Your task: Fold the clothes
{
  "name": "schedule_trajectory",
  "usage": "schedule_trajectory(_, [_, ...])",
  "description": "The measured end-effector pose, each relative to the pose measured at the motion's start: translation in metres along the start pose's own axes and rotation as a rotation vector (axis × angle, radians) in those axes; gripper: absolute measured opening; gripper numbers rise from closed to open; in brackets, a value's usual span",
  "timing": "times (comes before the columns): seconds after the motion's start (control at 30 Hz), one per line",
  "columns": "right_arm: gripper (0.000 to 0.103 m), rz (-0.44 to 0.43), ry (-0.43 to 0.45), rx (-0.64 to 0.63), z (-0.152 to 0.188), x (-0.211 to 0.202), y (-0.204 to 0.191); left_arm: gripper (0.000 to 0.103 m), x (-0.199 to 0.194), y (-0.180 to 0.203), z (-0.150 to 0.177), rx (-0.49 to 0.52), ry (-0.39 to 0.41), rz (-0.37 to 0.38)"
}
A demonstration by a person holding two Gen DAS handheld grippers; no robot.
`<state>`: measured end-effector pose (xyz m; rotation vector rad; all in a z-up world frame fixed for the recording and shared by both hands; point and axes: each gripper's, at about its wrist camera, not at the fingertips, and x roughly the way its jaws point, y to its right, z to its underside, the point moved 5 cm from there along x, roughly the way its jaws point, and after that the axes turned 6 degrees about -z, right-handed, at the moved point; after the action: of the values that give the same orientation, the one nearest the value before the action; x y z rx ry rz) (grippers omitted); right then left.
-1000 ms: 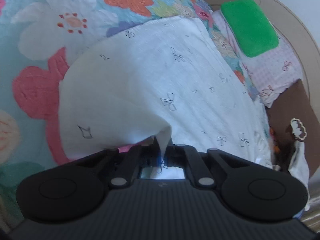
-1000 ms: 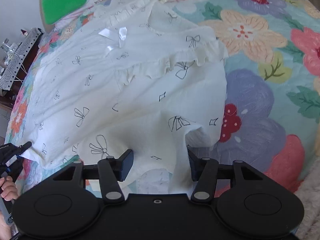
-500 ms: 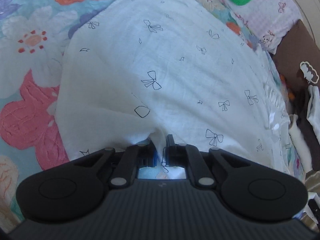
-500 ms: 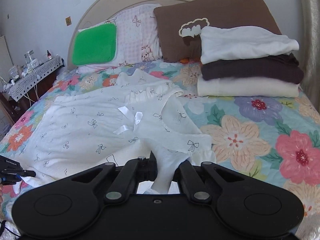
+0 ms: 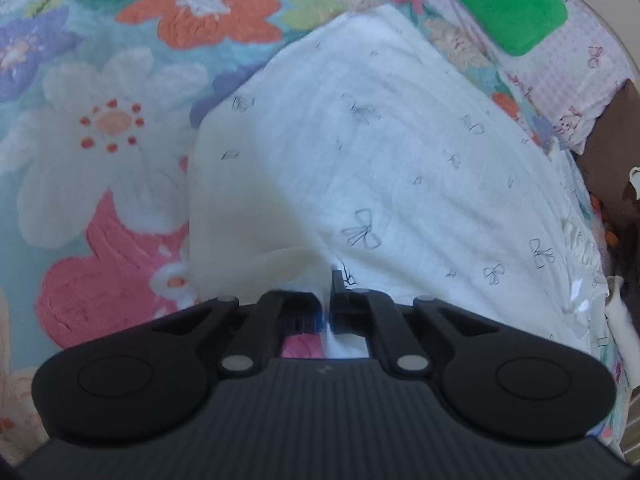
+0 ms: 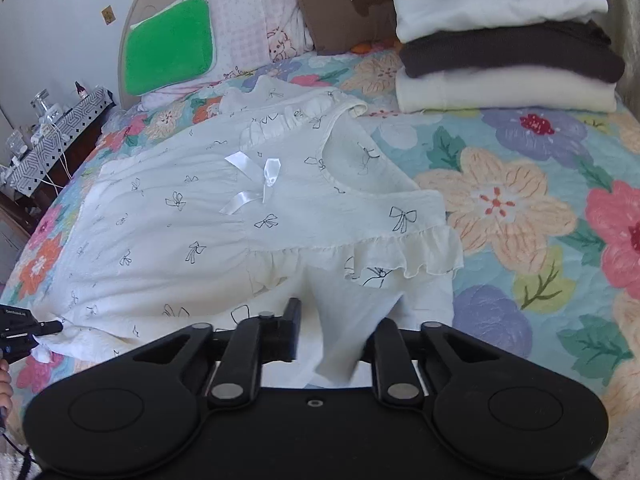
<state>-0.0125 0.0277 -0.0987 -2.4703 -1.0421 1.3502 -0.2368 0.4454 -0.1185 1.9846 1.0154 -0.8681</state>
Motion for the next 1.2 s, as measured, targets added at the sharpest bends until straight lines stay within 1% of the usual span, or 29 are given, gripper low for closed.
schedule_trajectory(0.03, [0.045, -0.033, -0.015, 0.04, 0.0, 0.004, 0.003, 0.003, -0.002, 0.005, -0.002, 0.033, 0.016, -0.009])
schedule_trajectory(0.07, [0.045, -0.066, -0.029, 0.078, 0.0, 0.007, 0.006, 0.005, -0.004, 0.01, -0.003, 0.066, 0.029, -0.02])
schedule_trajectory(0.13, [0.043, -0.113, -0.045, 0.126, 0.002, 0.01, 0.01, 0.015, 0.001, 0.013, -0.001, 0.074, 0.005, -0.03])
schedule_trajectory(0.17, [0.023, -0.123, -0.046, 0.131, 0.003, 0.01, 0.01, 0.031, 0.006, 0.009, 0.0, 0.047, -0.009, -0.028])
schedule_trajectory(0.2, [0.011, -0.123, -0.036, 0.124, 0.003, 0.009, 0.01, 0.04, 0.01, 0.005, 0.0, 0.014, -0.023, -0.025])
schedule_trajectory(0.23, [0.005, -0.119, -0.021, 0.113, 0.003, 0.006, 0.009, 0.038, 0.014, 0.001, 0.001, -0.02, -0.037, -0.022])
schedule_trajectory(0.27, [0.005, -0.115, -0.007, 0.101, 0.003, 0.003, 0.008, 0.036, 0.019, -0.004, 0.002, -0.053, -0.051, -0.019])
schedule_trajectory(0.3, [0.005, -0.108, 0.018, 0.089, 0.0, -0.002, 0.007, 0.025, 0.017, -0.004, 0.0, -0.06, -0.035, 0.001])
schedule_trajectory(0.33, [0.005, -0.101, 0.049, 0.077, -0.003, -0.008, 0.007, 0.012, 0.011, -0.001, -0.004, -0.046, -0.001, 0.022])
schedule_trajectory(0.37, [0.004, -0.094, 0.079, 0.068, -0.006, -0.014, 0.006, 0.002, 0.002, 0.003, -0.008, -0.019, 0.045, 0.029])
schedule_trajectory(0.47, [0.004, -0.099, 0.161, 0.055, -0.014, -0.036, 0.003, 0.002, -0.033, 0.019, -0.013, 0.102, 0.188, 0.011])
schedule_trajectory(0.57, [0.004, -0.091, 0.216, 0.042, -0.015, -0.059, 0.0, 0.002, -0.067, 0.03, -0.012, 0.171, 0.262, 0.012])
schedule_trajectory(0.73, [0.004, -0.095, 0.289, 0.043, -0.008, -0.103, -0.009, 0.002, -0.111, 0.029, -0.015, 0.198, 0.331, 0.051])
schedule_trajectory(0.8, [0.004, -0.109, 0.317, 0.045, -0.005, -0.12, -0.012, 0.002, -0.124, 0.024, -0.022, 0.206, 0.361, 0.041])
schedule_trajectory(0.93, [0.003, -0.135, 0.353, 0.034, -0.002, -0.144, -0.024, 0.002, -0.143, 0.017, -0.026, 0.213, 0.378, 0.062])
schedule_trajectory(1.07, [0.003, -0.1, 0.402, 0.003, -0.007, -0.162, -0.036, 0.002, -0.163, 0.018, -0.016, 0.252, 0.399, 0.086])
schedule_trajectory(1.2, [0.003, -0.138, 0.421, -0.011, -0.016, -0.176, -0.044, 0.002, -0.182, 0.018, -0.012, 0.273, 0.415, 0.1])
